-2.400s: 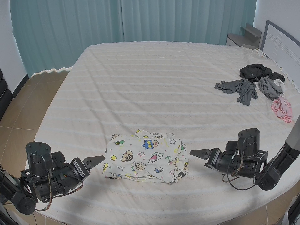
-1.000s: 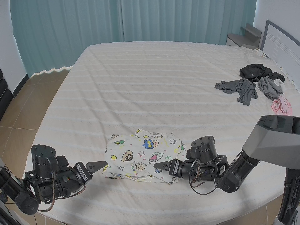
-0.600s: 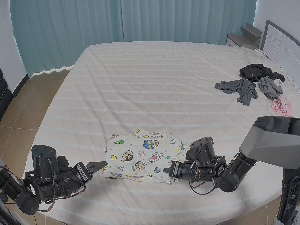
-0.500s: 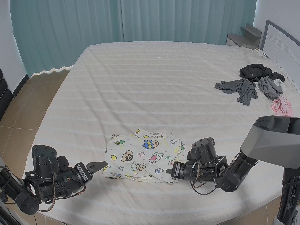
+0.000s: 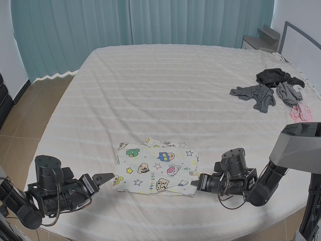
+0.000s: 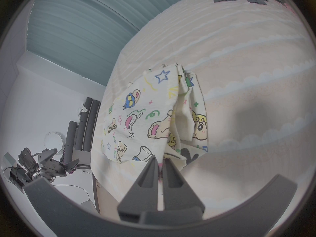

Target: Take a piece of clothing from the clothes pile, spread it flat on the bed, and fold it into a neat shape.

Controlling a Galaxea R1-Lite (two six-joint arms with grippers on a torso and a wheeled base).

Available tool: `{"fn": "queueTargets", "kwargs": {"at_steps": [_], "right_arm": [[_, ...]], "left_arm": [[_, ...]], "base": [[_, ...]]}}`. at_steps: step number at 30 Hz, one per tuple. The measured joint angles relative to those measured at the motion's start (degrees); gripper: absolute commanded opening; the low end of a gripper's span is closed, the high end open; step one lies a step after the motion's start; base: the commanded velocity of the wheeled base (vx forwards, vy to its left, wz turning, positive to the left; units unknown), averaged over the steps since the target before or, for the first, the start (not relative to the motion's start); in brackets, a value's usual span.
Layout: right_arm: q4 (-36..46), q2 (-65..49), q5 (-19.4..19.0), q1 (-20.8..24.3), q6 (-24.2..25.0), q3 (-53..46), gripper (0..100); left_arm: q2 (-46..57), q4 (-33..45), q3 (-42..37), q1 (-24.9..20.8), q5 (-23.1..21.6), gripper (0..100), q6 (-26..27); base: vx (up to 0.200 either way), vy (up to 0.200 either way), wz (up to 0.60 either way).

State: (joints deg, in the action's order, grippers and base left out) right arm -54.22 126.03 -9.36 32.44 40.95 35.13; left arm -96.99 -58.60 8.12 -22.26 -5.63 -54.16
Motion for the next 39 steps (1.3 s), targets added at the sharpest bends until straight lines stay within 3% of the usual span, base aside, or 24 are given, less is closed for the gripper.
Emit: {"fn": "queueTargets", "kwargs": {"at_steps": [5, 6, 15, 21, 31, 39], "right_arm": [[-1.72, -0.04, 0.04, -0.33, -0.63, -1.29, 0], [-1.74, 0.07, 0.04, -0.33, -0.80, -1.23, 100], [-1.94, 1.01, 0.15, -1.44, -2.77, -0.63, 100], [-3.01, -0.80, -0.02, -4.88, -2.39, 0.23, 100], [5.78, 0.55, -0.27, -7.52, -2.19, 15.95, 100], [12.87, 6.67, -0.34, -6.62, -2.26, 27.45, 100]], "left_arm": [[-0.09, 0.02, 0.04, 0.02, 0.00, 100, -0.22], [-0.09, 0.00, 0.04, 0.02, 0.00, 100, -0.20], [-0.11, 0.00, 0.09, 0.02, 0.00, 100, -0.22], [-0.12, 0.00, 0.12, 0.02, -0.02, 100, -0.24], [-0.15, 0.00, 0.12, -0.04, -0.09, 100, -1.10], [-0.26, 0.00, 0.12, -0.17, -0.09, 100, -1.40]], "base": [[0.000, 0.000, 0.00], [0.000, 0.000, 0.00], [0.000, 0.000, 0.00], [0.000, 0.000, 0.00], [0.000, 0.000, 0.00], [0.000, 0.000, 0.00]]}}
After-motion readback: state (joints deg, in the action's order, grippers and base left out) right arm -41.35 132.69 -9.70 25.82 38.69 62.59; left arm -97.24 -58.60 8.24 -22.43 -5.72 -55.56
